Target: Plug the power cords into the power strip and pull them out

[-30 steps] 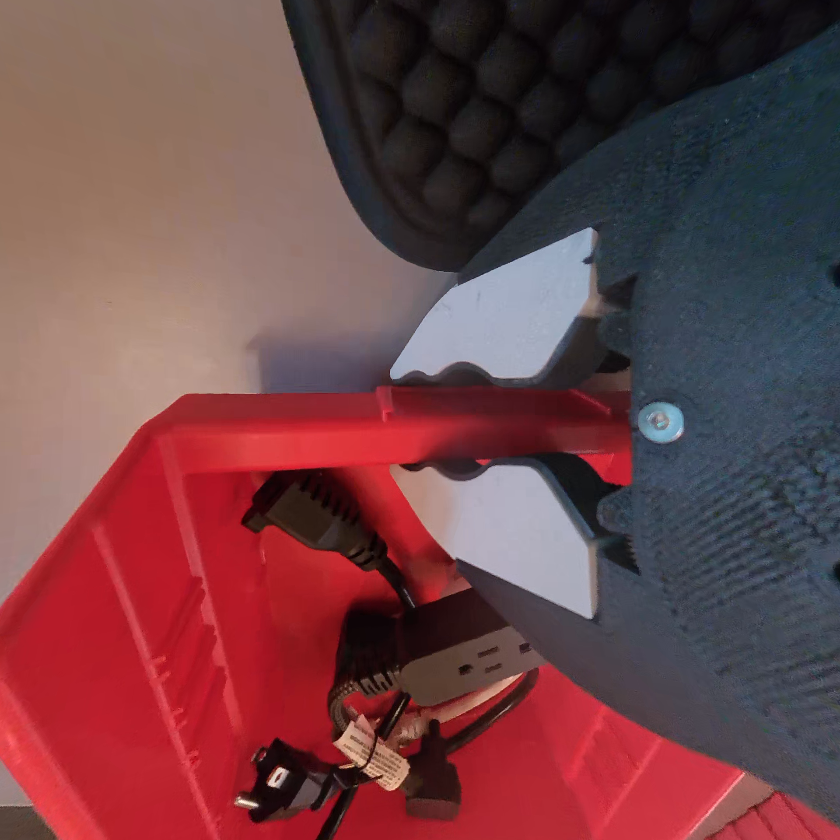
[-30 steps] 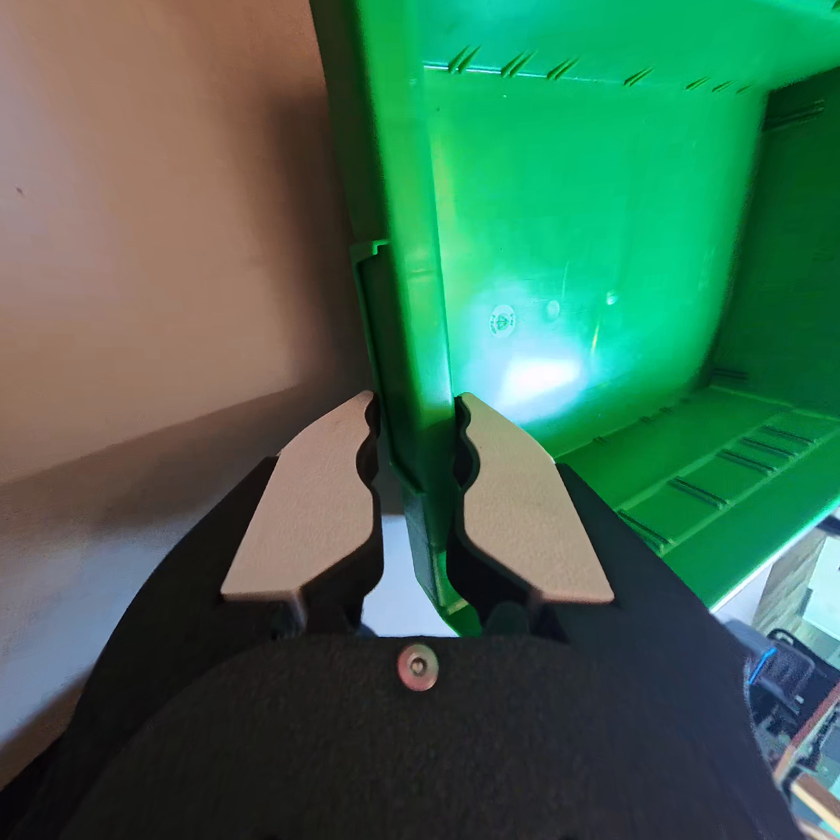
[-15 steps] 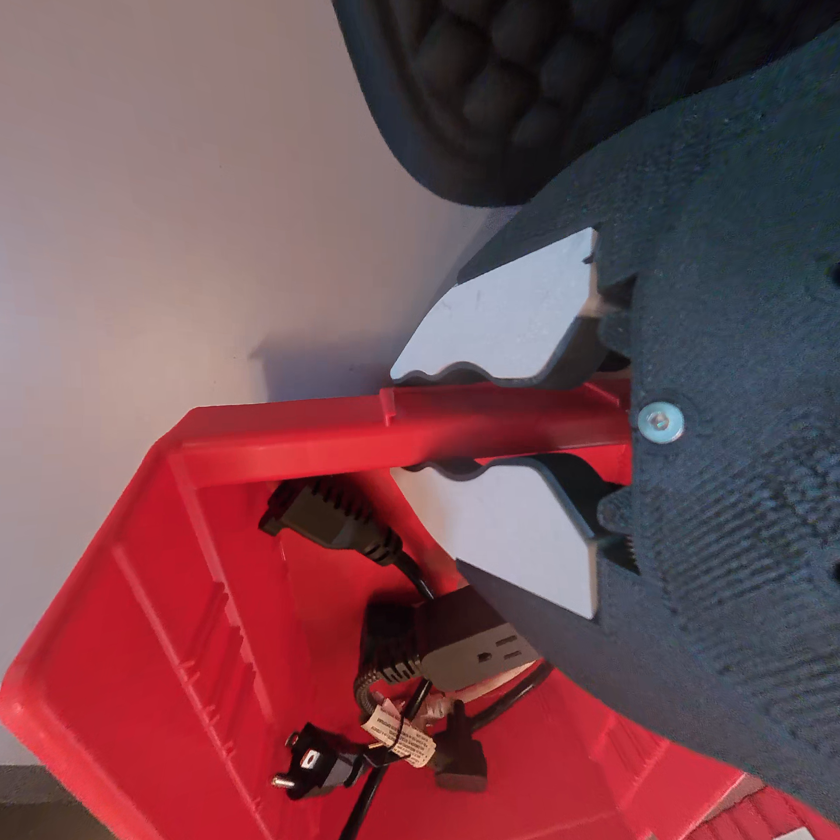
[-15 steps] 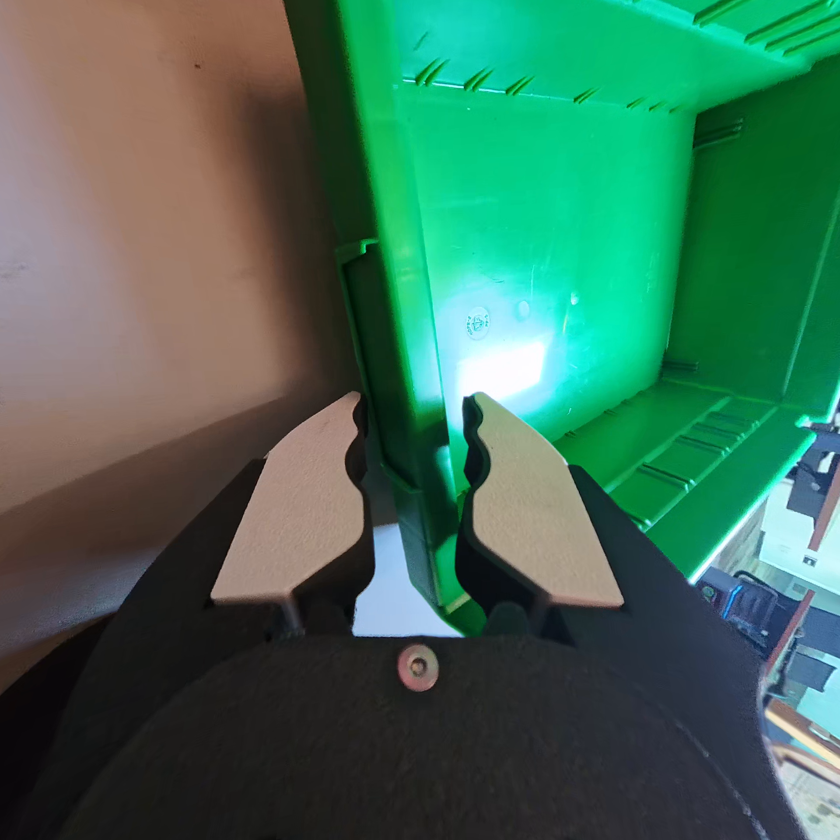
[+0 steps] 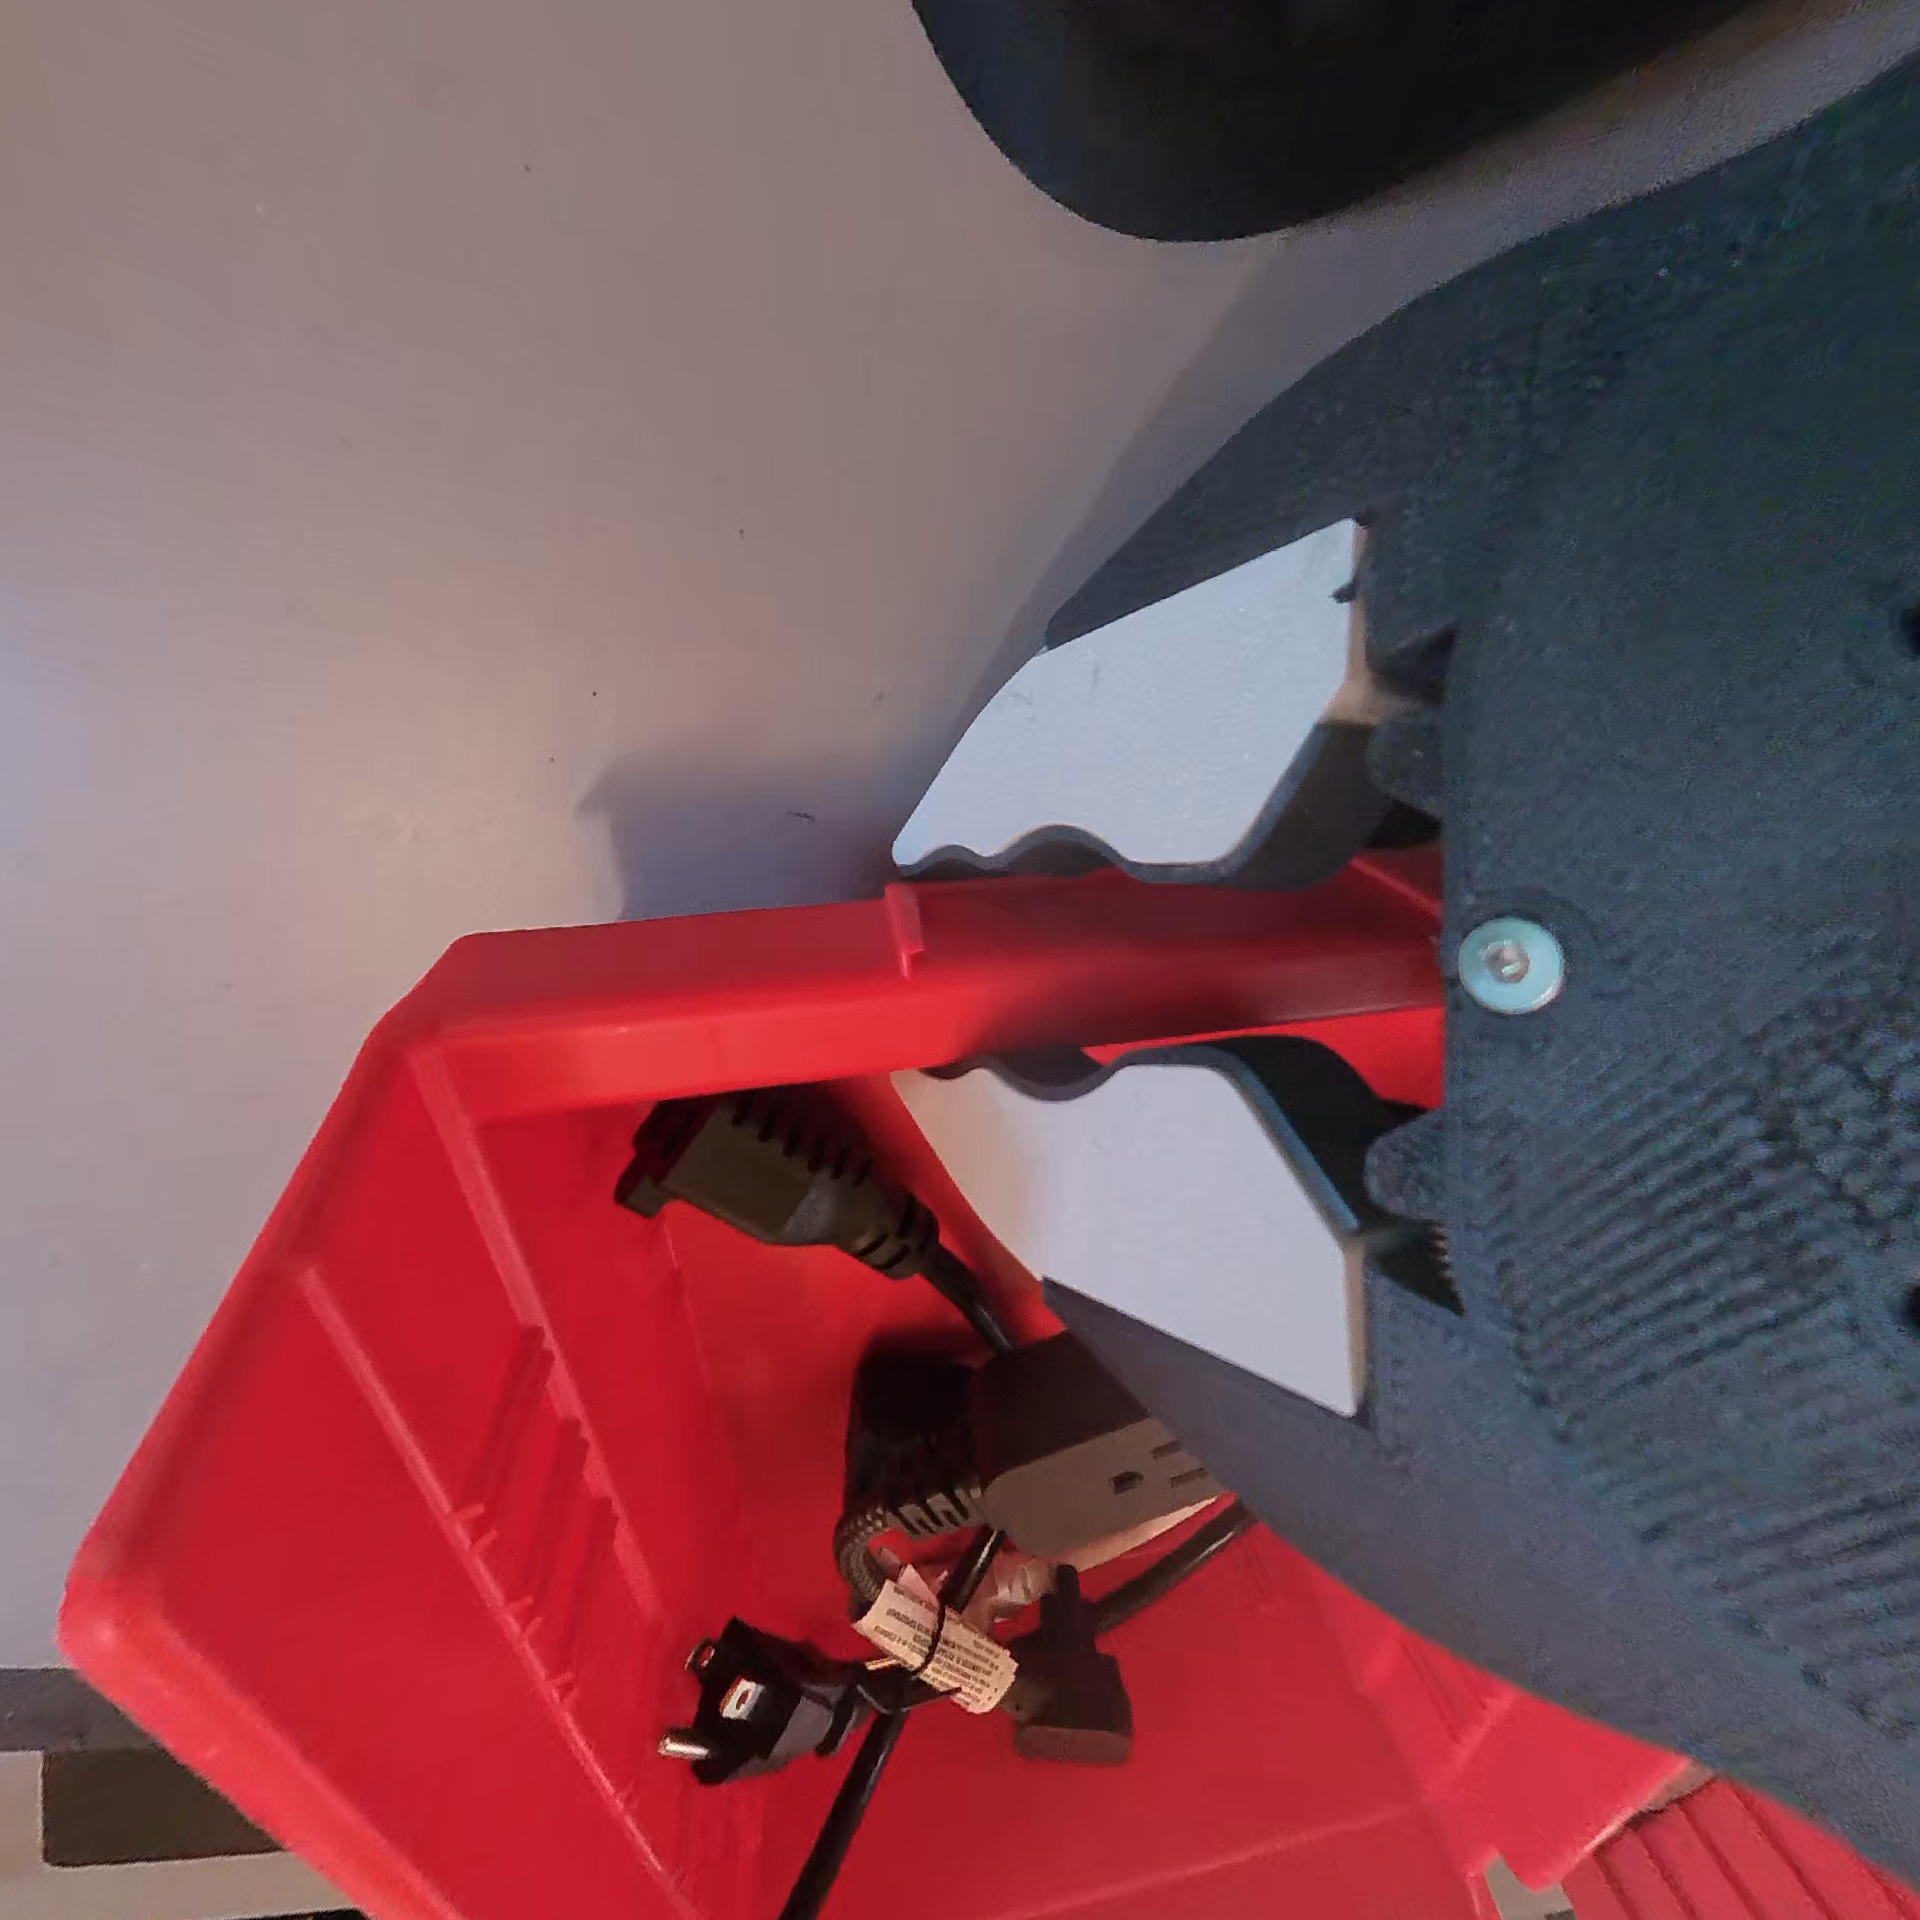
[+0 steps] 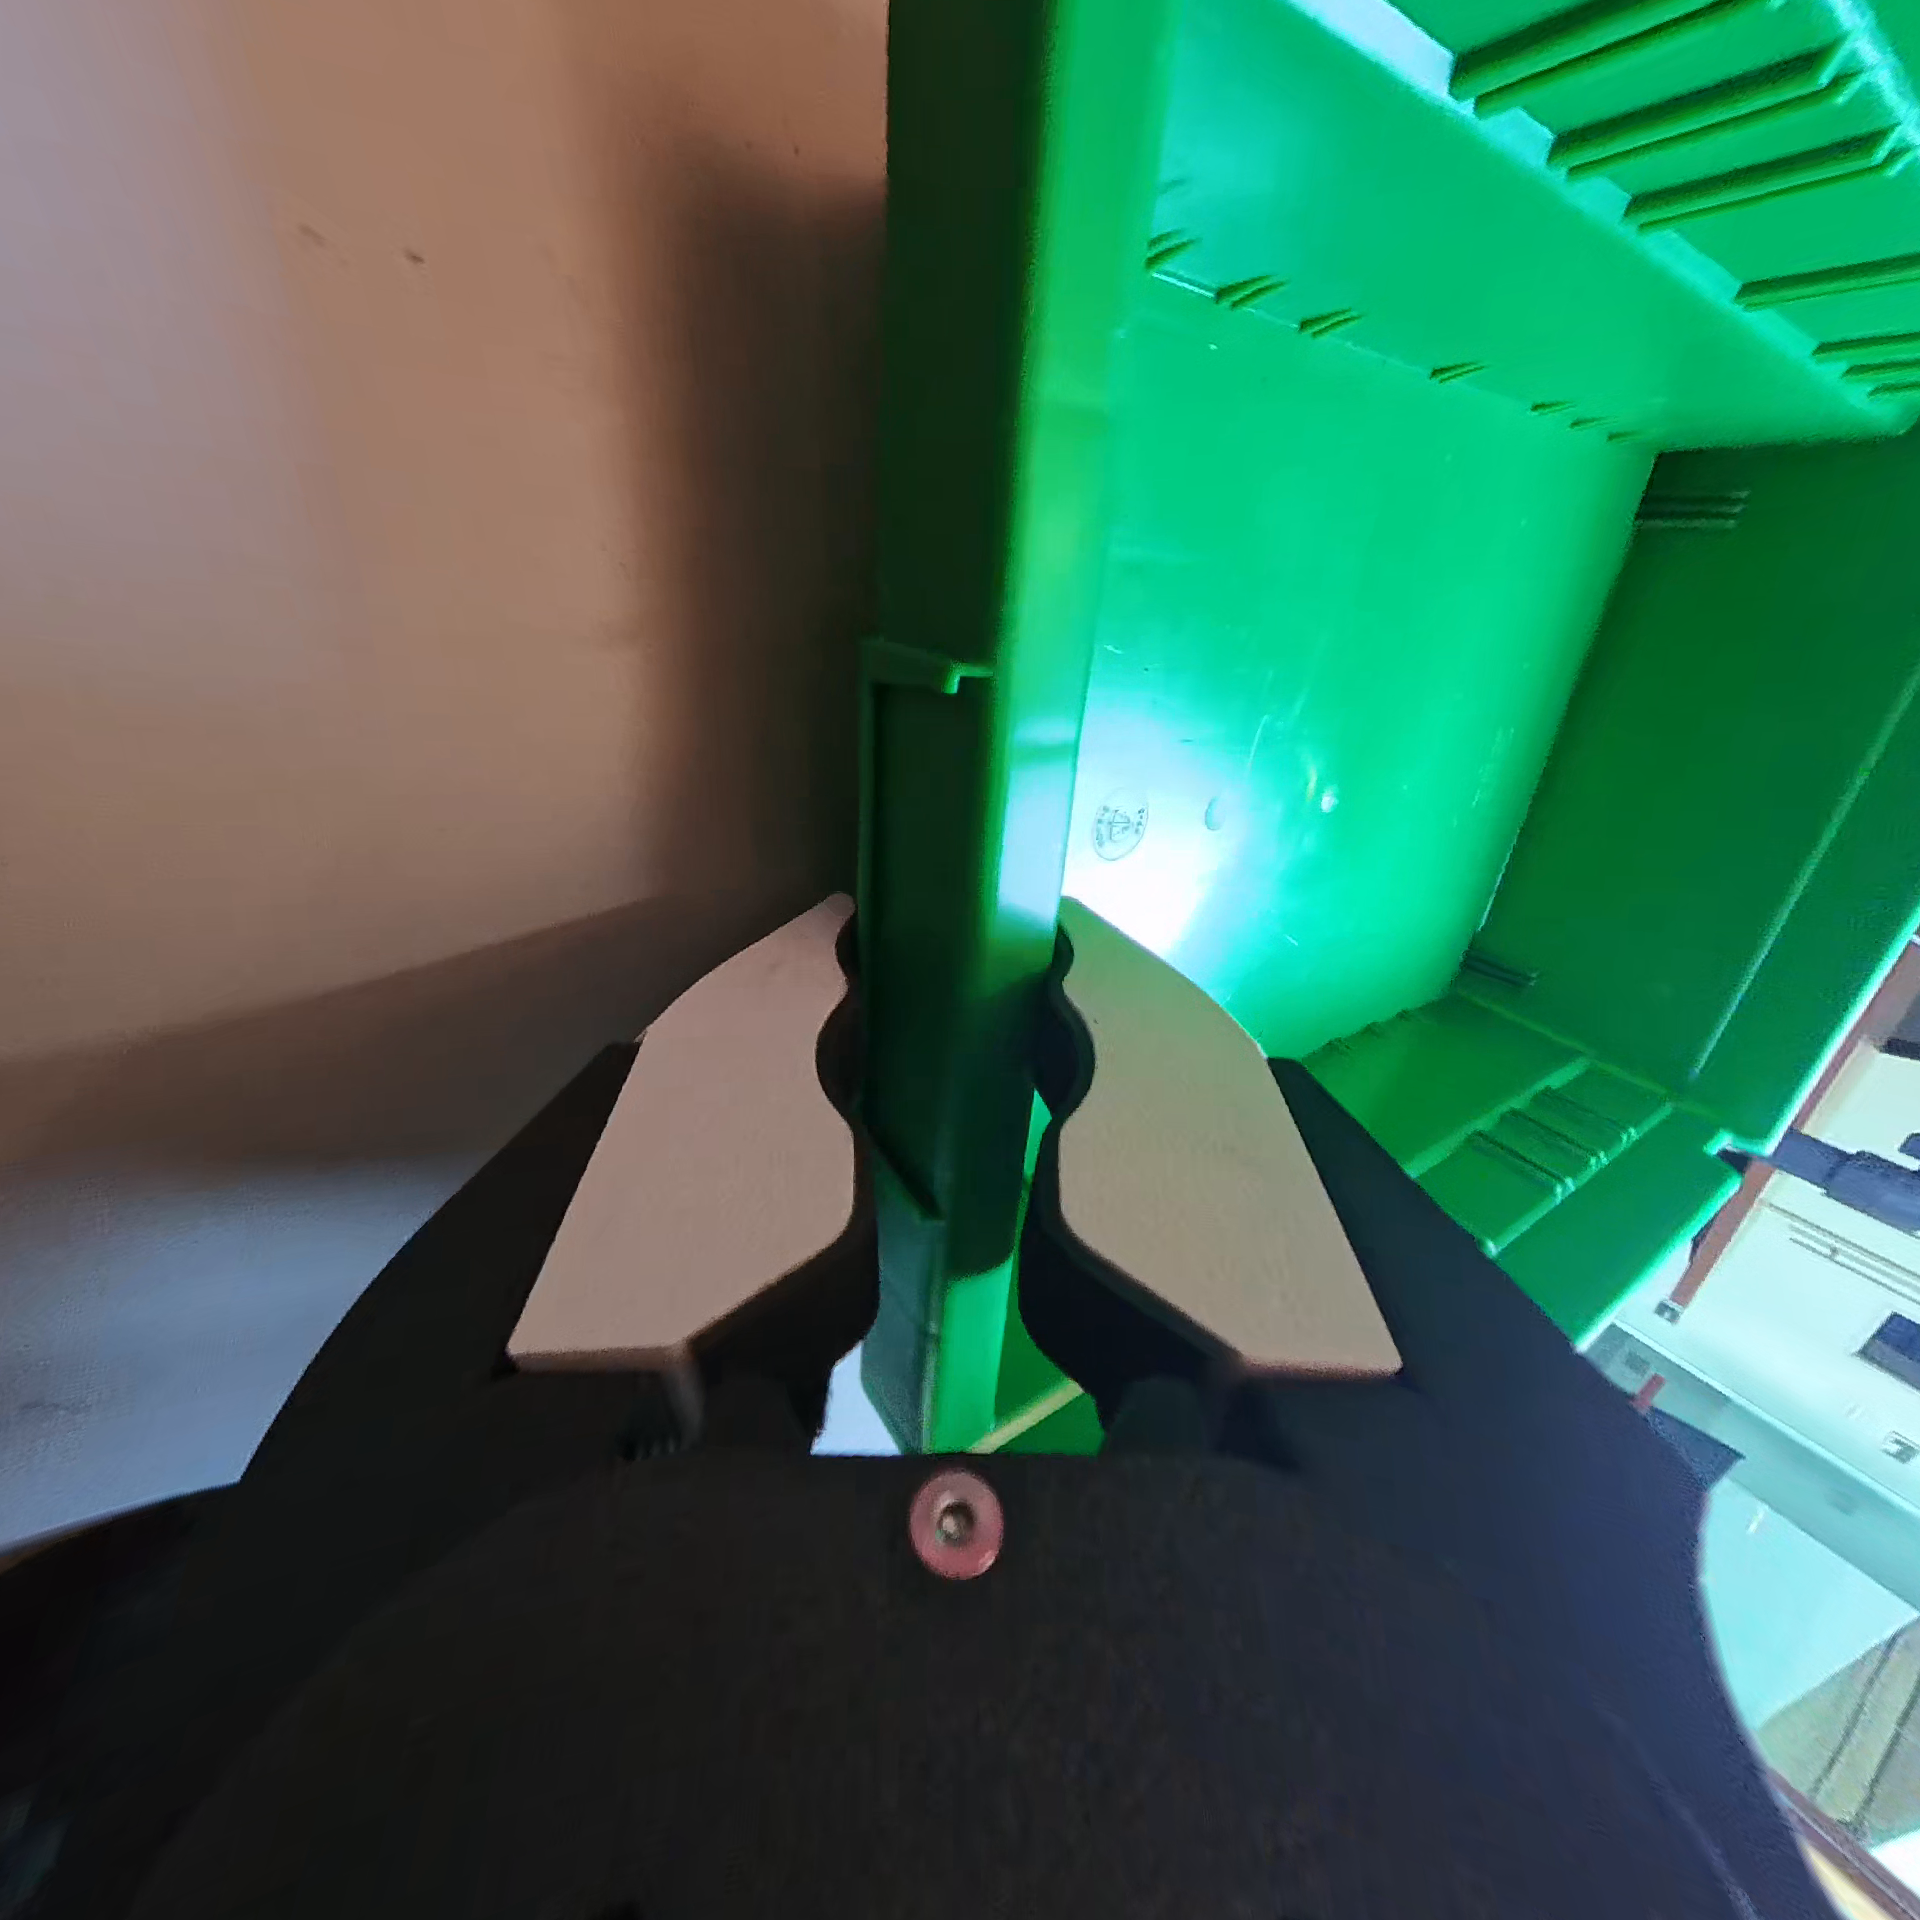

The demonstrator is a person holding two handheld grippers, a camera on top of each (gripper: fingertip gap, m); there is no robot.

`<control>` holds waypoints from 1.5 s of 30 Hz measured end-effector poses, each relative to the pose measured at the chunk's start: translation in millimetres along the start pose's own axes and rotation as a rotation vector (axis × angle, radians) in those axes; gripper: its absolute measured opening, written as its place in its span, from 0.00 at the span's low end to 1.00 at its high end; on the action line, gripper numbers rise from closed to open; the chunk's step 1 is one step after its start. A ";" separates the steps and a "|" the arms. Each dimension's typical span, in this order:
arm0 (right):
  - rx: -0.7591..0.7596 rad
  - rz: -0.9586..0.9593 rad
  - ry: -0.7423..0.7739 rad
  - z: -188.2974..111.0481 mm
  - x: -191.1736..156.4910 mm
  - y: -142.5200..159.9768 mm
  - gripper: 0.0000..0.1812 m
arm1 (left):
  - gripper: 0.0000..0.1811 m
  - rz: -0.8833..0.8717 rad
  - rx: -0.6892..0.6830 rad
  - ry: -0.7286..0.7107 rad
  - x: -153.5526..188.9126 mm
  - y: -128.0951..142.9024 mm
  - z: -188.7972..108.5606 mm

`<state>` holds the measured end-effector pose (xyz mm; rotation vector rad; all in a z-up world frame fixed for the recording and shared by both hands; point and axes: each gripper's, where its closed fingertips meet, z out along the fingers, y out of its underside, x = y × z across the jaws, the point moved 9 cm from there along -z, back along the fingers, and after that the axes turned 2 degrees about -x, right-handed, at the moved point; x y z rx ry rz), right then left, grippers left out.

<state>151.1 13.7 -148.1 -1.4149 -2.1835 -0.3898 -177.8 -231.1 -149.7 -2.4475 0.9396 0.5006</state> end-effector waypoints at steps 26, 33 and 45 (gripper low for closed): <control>0.098 0.200 -0.017 2.5 12.0 30.3 0.26 | 0.17 0.023 0.046 0.029 -16.7 -4.2 12.6; 0.490 0.471 -0.051 -23.9 20.8 29.1 0.35 | 0.17 0.011 0.021 -0.001 -16.8 -11.2 16.3; 0.944 0.646 -0.148 -35.0 10.0 19.4 0.24 | 0.22 -0.229 0.213 0.036 -37.6 -22.0 -12.7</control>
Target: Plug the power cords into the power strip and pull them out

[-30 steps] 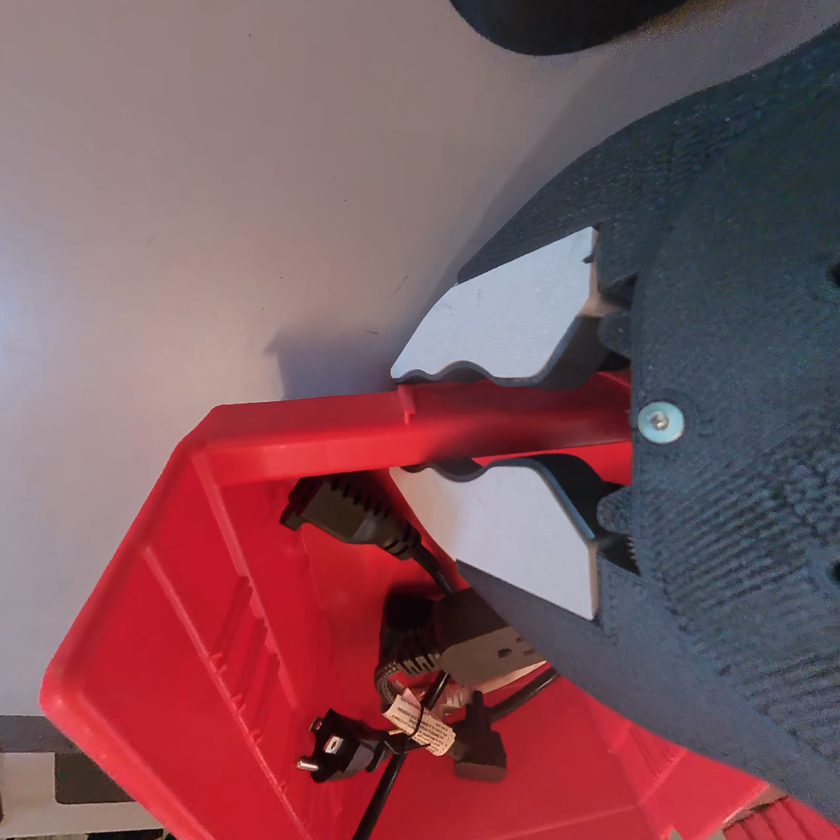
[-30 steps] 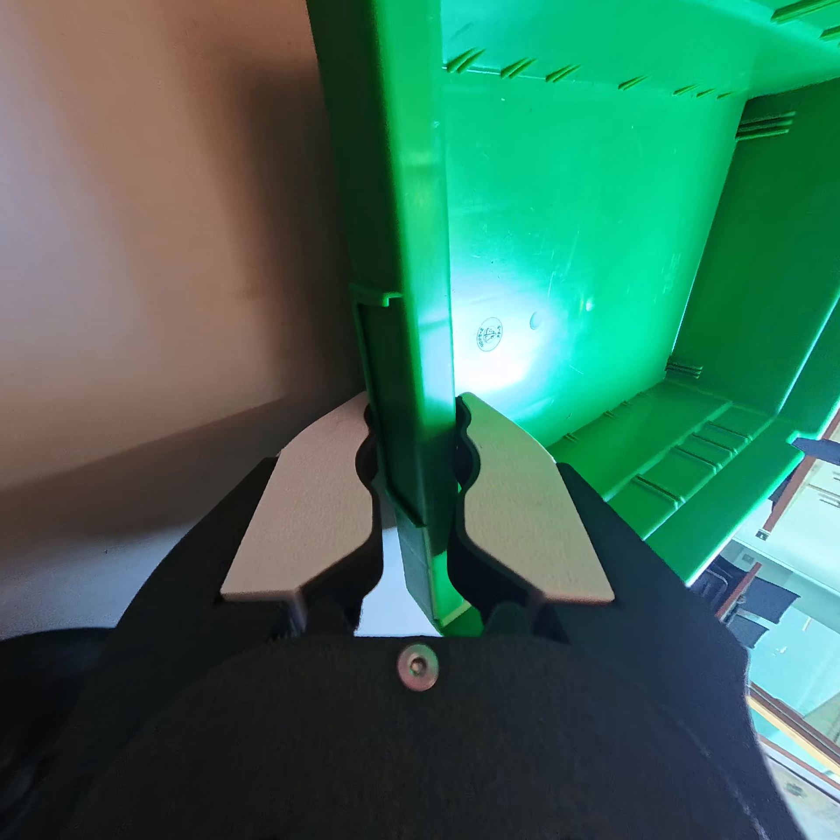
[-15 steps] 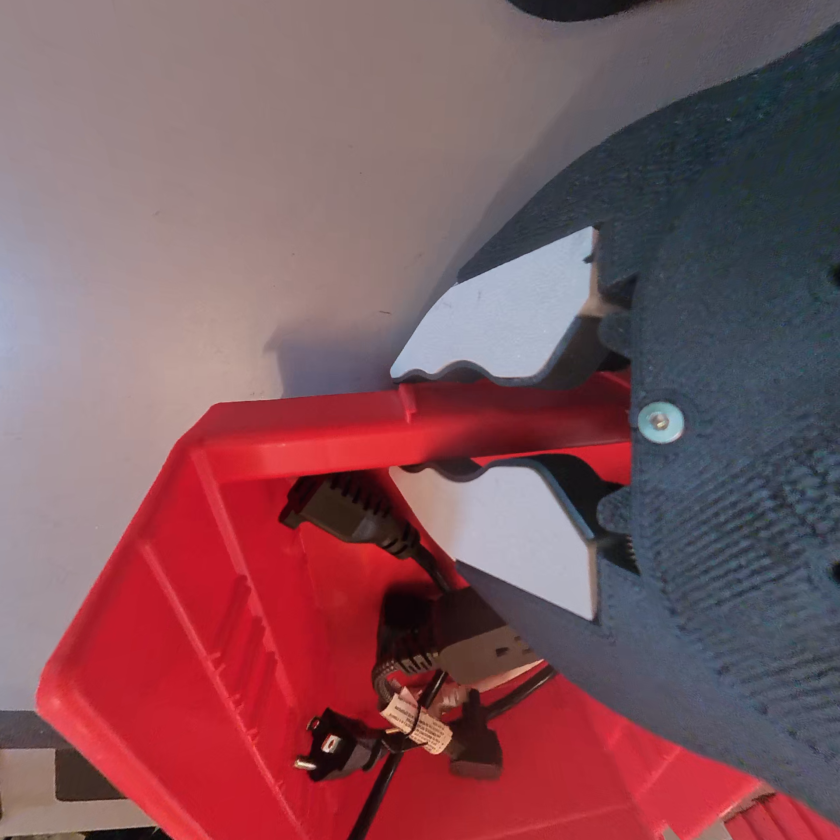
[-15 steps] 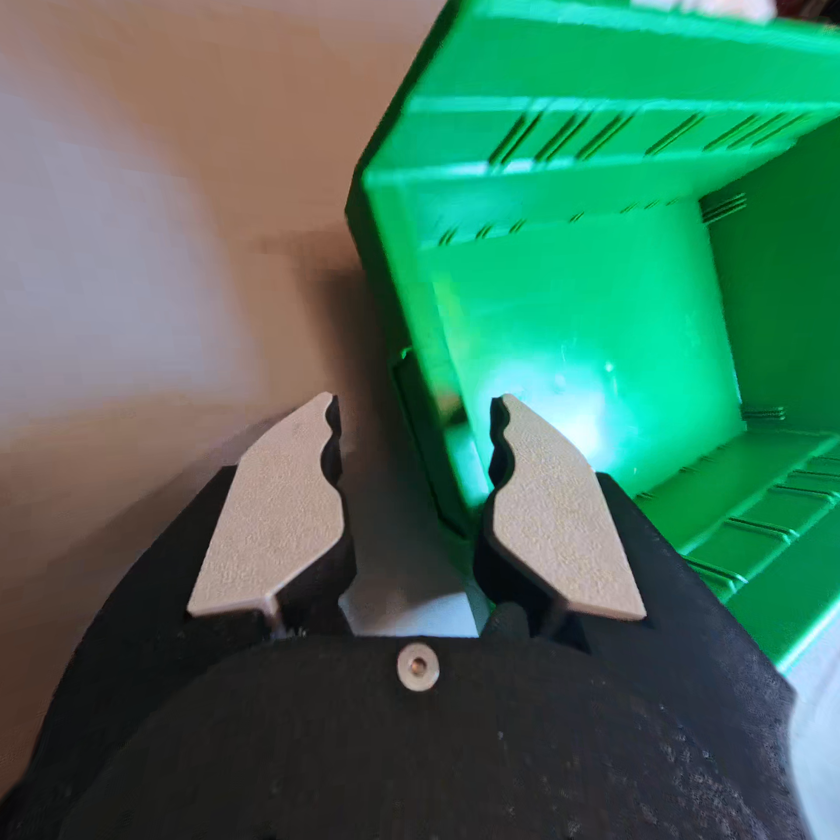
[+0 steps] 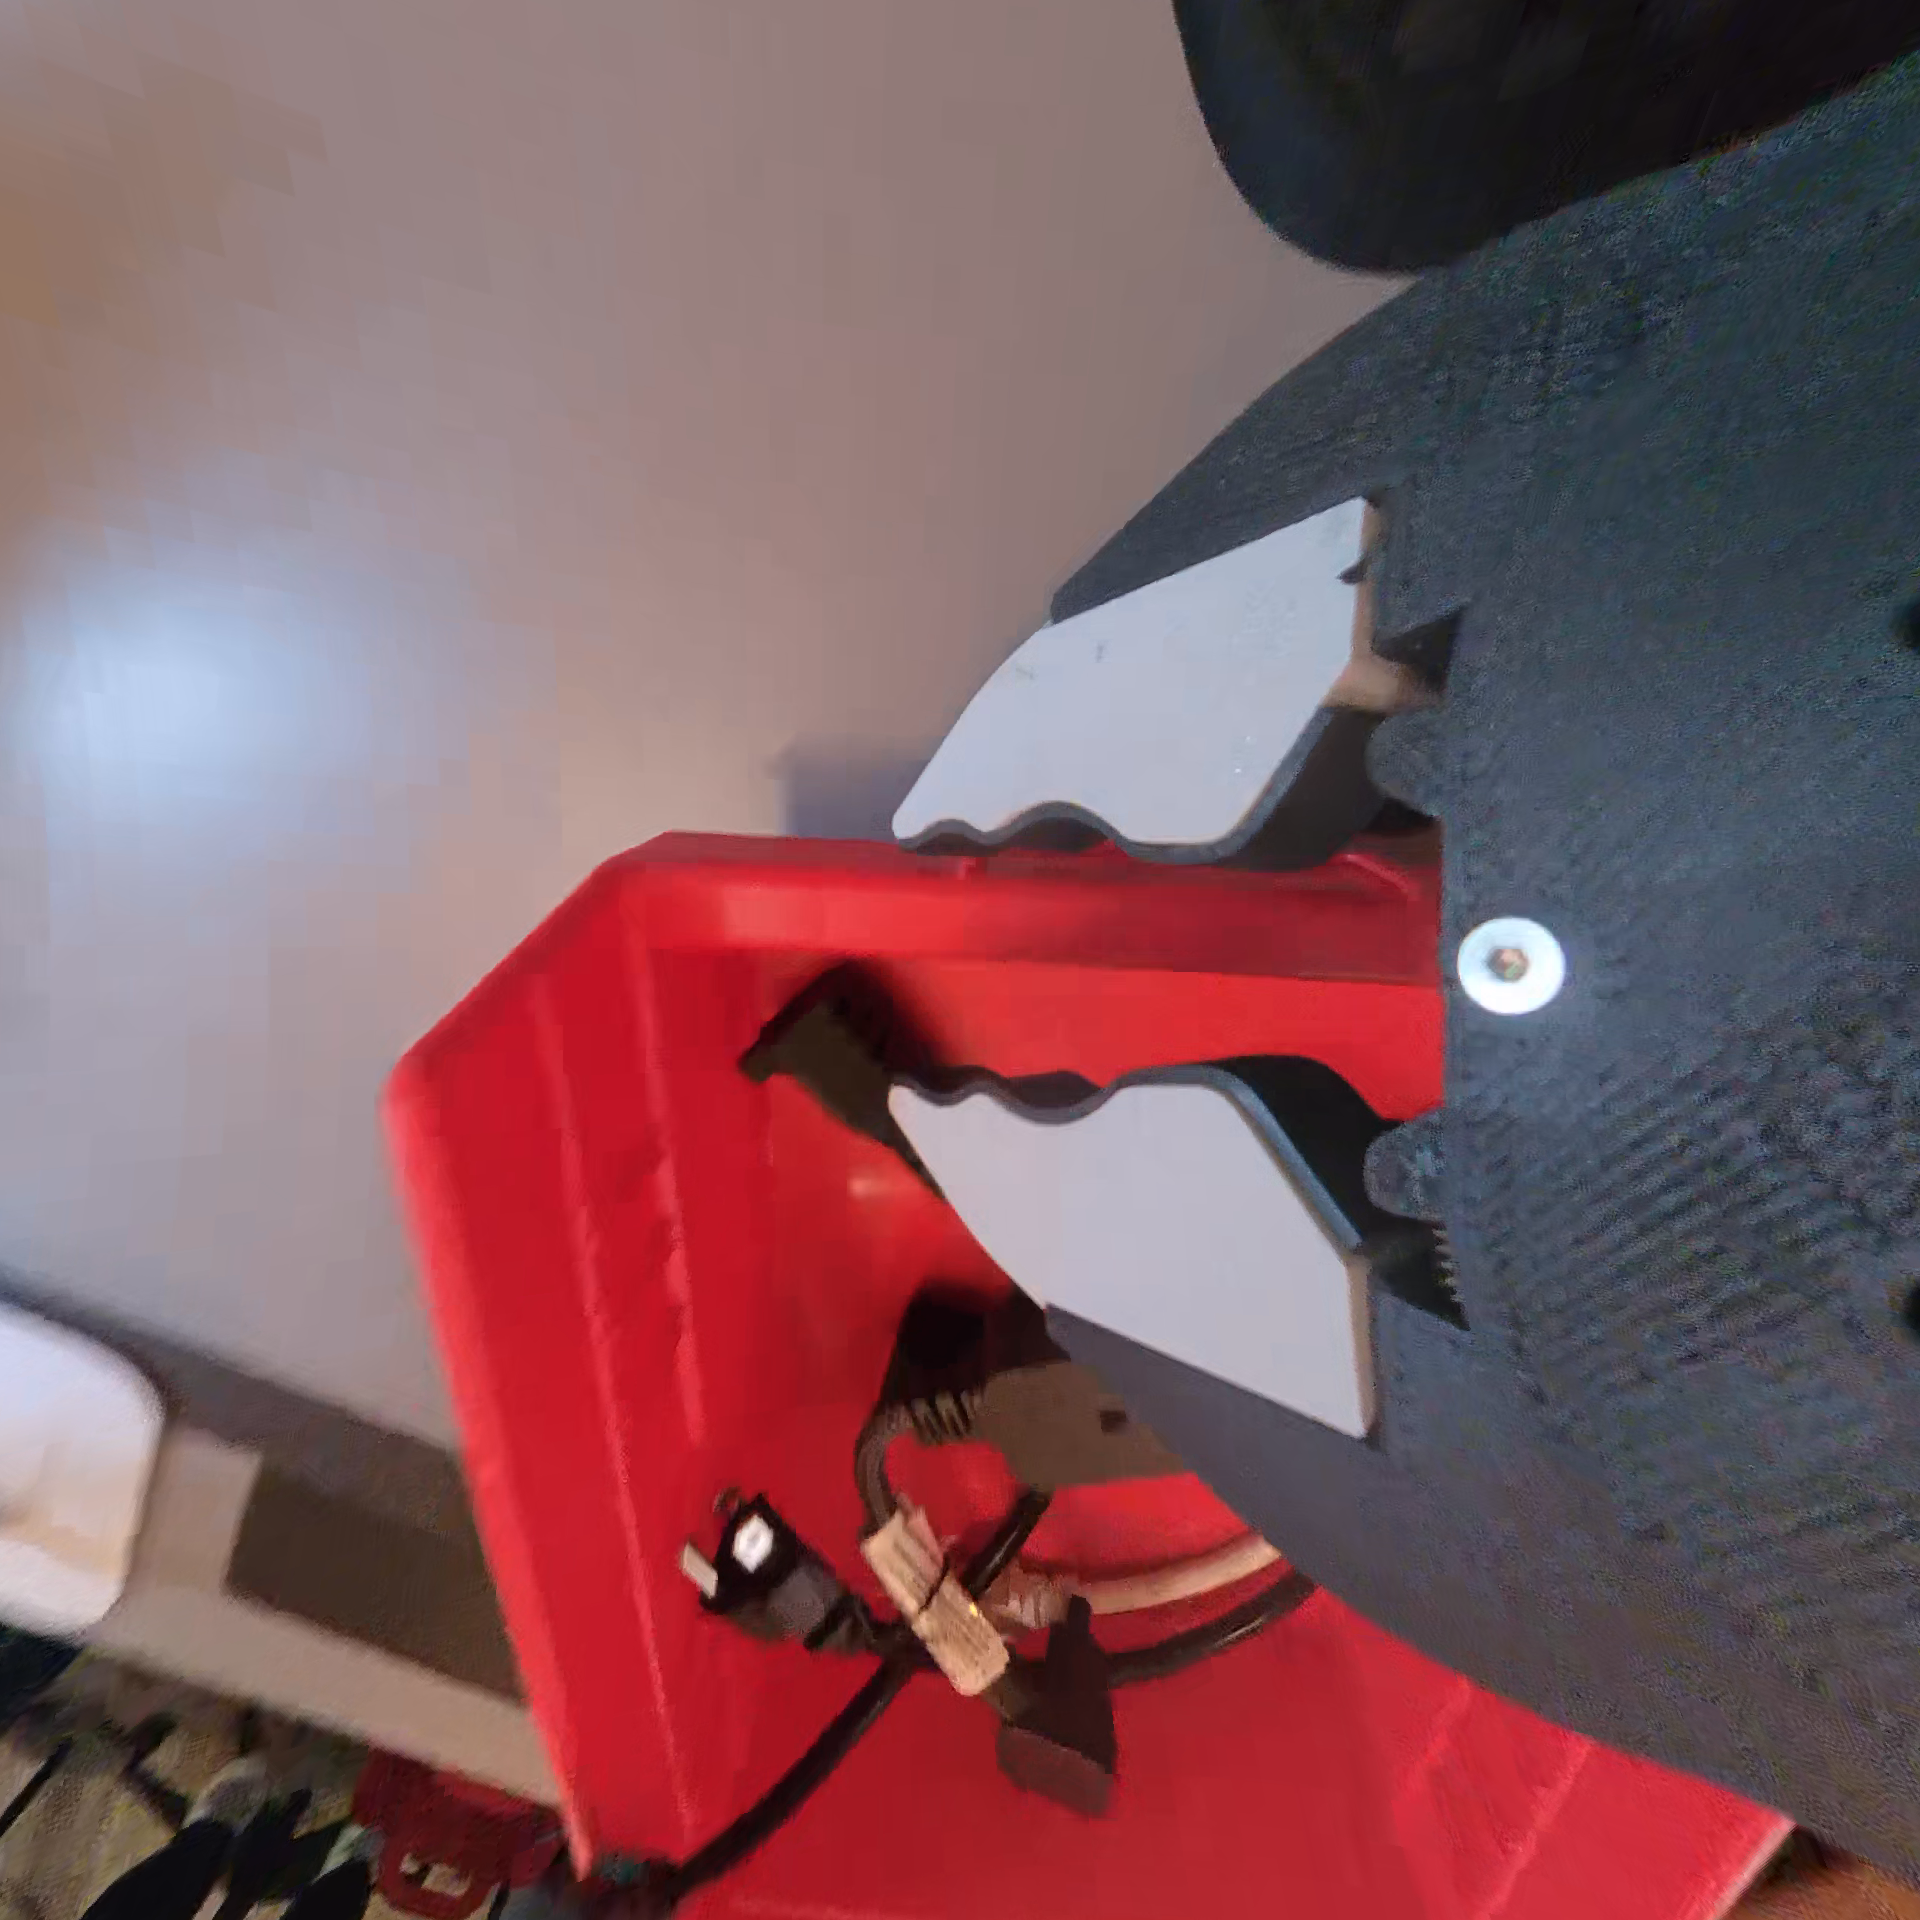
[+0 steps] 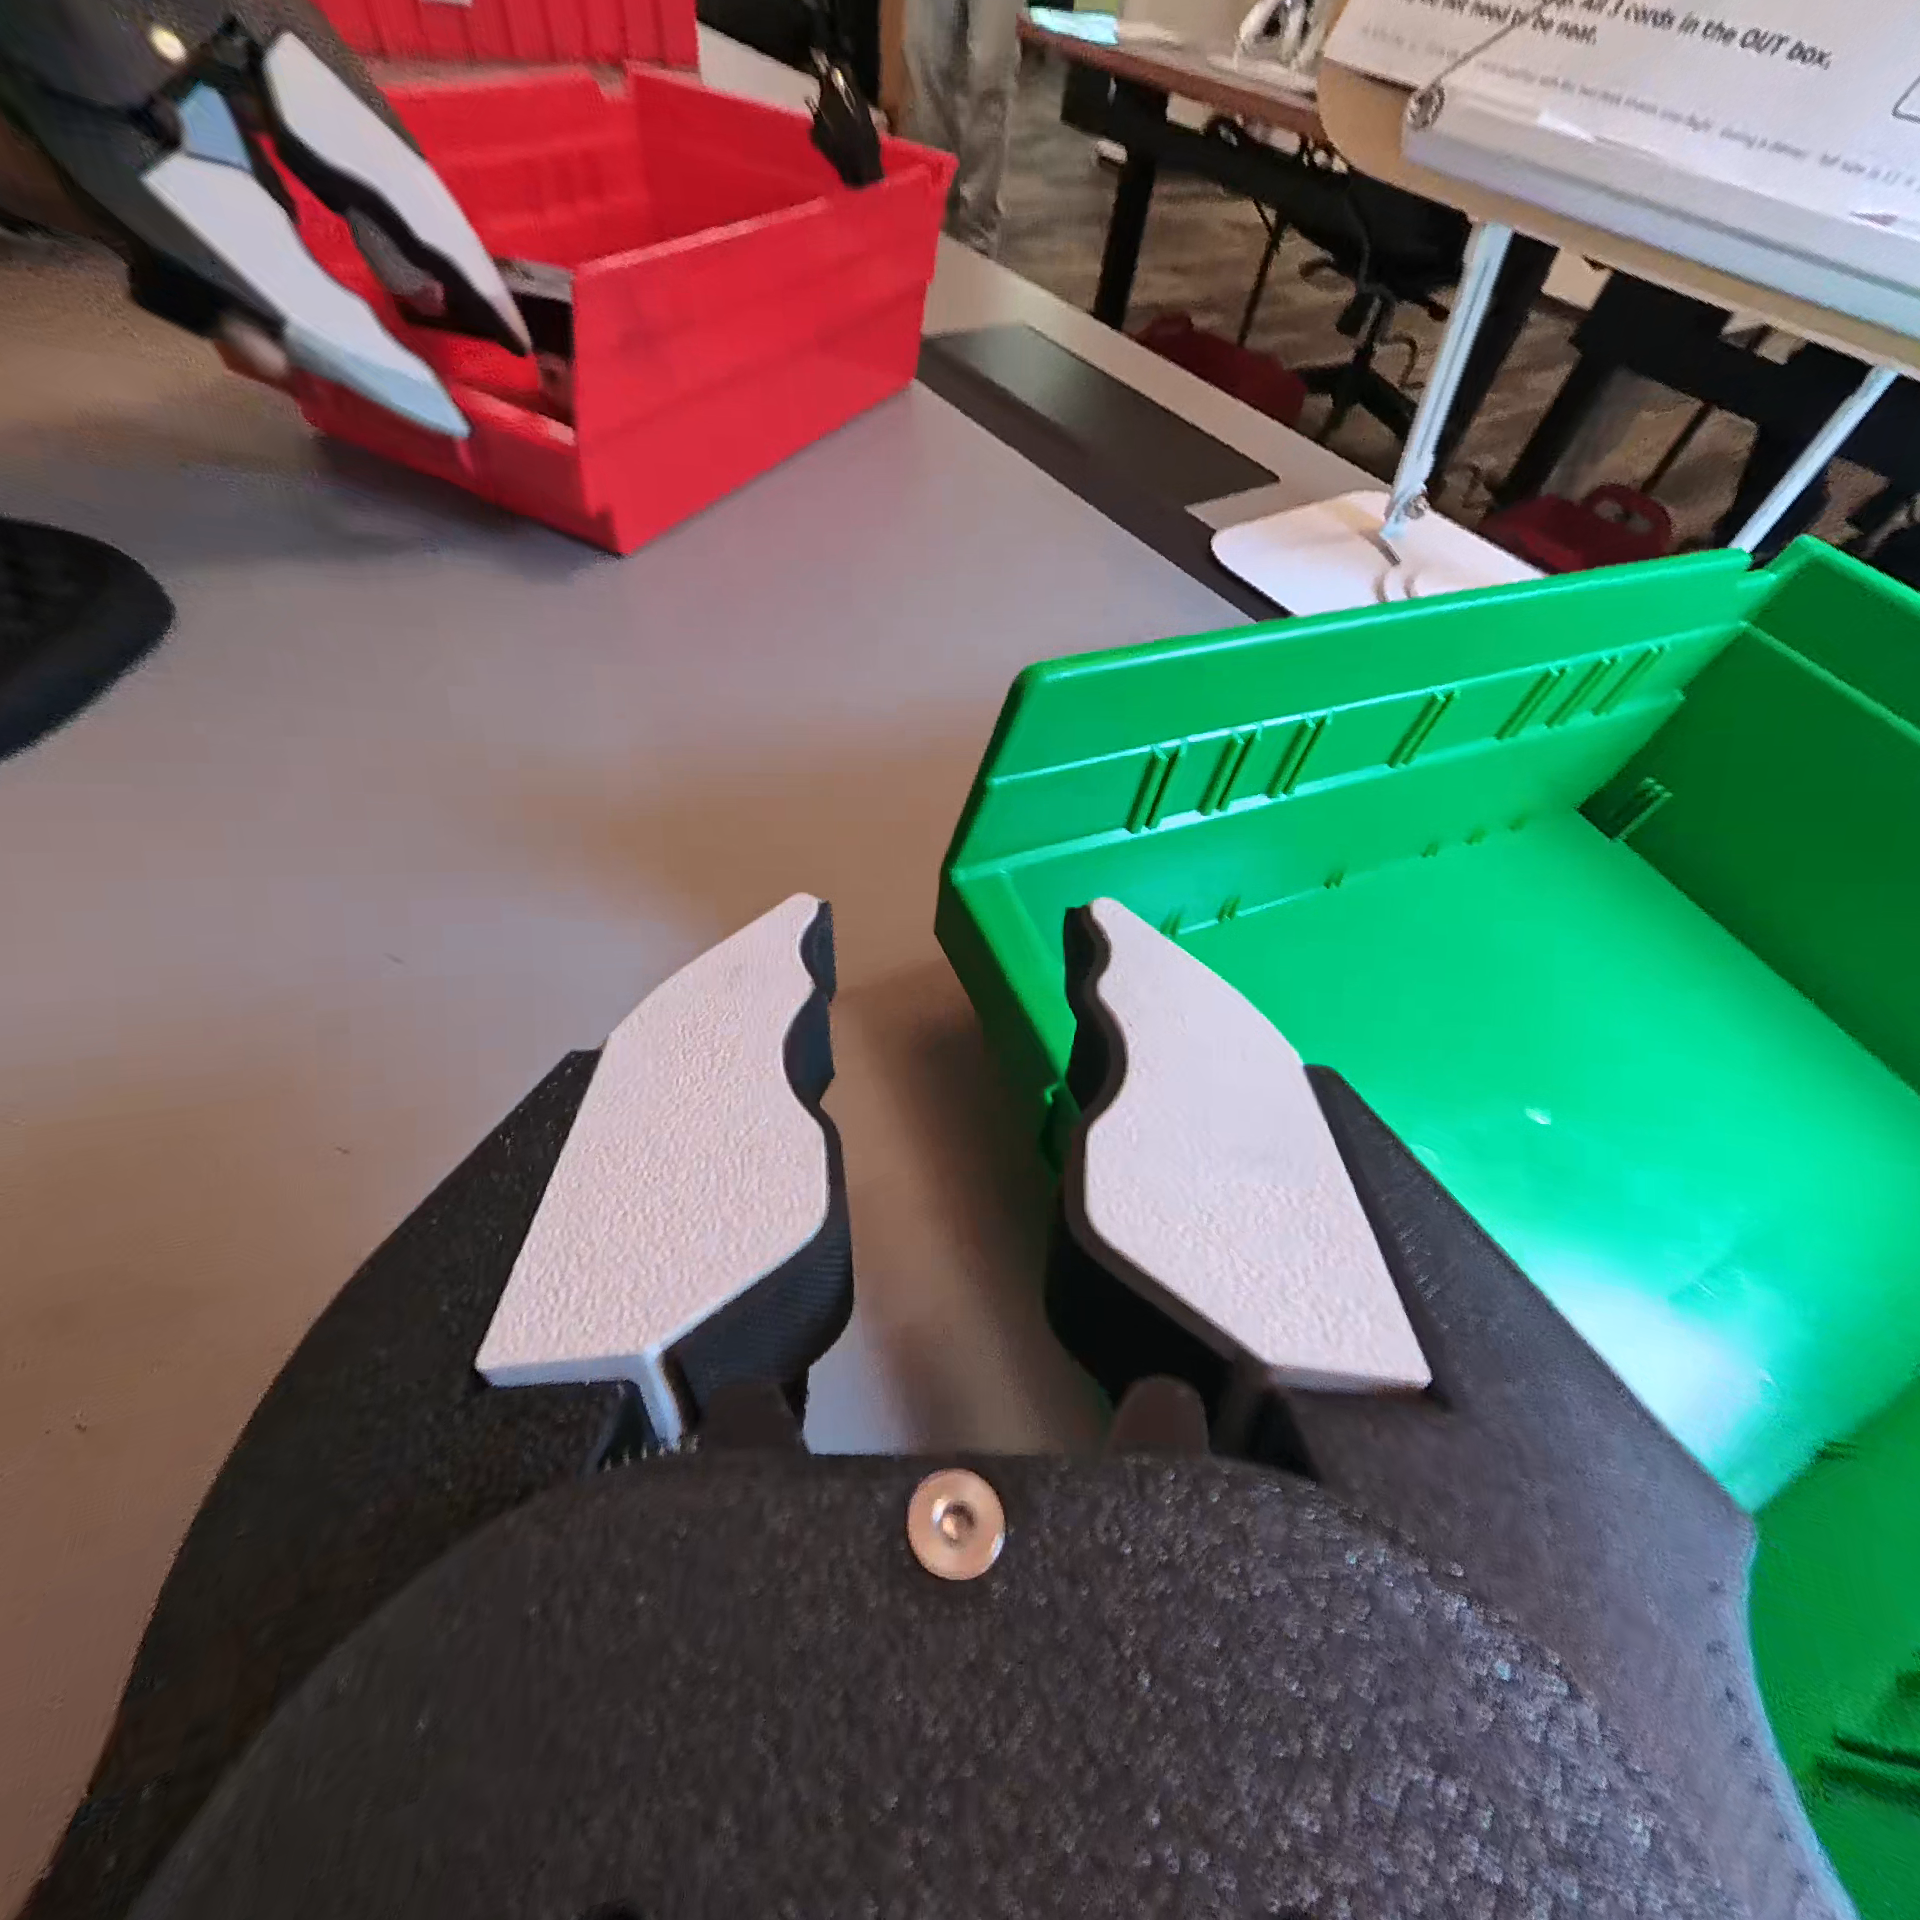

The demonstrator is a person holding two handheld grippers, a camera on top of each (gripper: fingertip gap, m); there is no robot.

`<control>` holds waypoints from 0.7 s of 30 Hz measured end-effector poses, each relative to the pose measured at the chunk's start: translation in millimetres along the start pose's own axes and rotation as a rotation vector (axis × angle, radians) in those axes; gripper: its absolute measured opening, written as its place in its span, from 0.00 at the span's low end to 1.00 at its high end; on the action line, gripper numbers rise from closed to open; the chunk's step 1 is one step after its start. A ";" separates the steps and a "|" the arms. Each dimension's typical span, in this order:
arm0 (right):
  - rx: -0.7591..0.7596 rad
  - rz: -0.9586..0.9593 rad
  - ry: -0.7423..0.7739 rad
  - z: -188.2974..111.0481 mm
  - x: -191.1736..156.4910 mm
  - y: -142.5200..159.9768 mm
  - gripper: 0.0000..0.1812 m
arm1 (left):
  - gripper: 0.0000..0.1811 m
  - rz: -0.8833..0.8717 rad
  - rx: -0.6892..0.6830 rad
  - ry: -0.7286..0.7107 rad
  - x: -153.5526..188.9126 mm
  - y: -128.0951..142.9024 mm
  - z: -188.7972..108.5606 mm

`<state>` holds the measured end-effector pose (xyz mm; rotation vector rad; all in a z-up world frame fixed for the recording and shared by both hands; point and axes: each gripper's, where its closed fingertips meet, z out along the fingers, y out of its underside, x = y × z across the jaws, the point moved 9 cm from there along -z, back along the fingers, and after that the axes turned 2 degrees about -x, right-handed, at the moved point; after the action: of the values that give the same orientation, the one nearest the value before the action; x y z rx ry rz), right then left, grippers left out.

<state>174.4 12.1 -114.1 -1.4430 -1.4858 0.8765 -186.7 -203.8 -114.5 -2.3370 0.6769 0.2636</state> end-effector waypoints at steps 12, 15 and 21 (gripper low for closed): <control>0.002 -0.048 0.029 -7.4 3.0 6.2 0.06 | 0.27 -0.276 -0.274 -0.041 -88.0 10.3 -7.2; -0.163 -0.266 0.165 -14.1 0.5 4.1 0.23 | 0.29 -0.237 -0.413 -0.019 -92.8 16.7 11.5; -0.632 -0.507 0.268 2.1 13.5 16.0 0.29 | 0.29 -0.184 -0.596 0.031 -97.3 27.2 35.0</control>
<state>179.3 27.0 -128.1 -1.4262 -1.8811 -0.1114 -283.6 -159.1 -121.0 -2.9543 0.4277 0.3858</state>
